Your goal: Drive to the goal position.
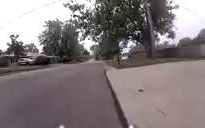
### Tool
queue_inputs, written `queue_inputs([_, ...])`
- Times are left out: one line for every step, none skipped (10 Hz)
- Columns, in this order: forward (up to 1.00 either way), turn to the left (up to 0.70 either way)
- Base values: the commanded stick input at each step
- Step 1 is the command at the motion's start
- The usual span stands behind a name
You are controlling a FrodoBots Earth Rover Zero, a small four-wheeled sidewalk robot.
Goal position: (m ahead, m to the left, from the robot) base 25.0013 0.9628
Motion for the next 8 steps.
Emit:
queue_inputs([1.00, 0.00])
queue_inputs([1.00, 0.00])
queue_inputs([1.00, 0.00])
queue_inputs([1.00, 0.00])
queue_inputs([1.00, 0.00])
queue_inputs([1.00, 0.00])
queue_inputs([1.00, 0.00])
queue_inputs([1.00, 0.00])
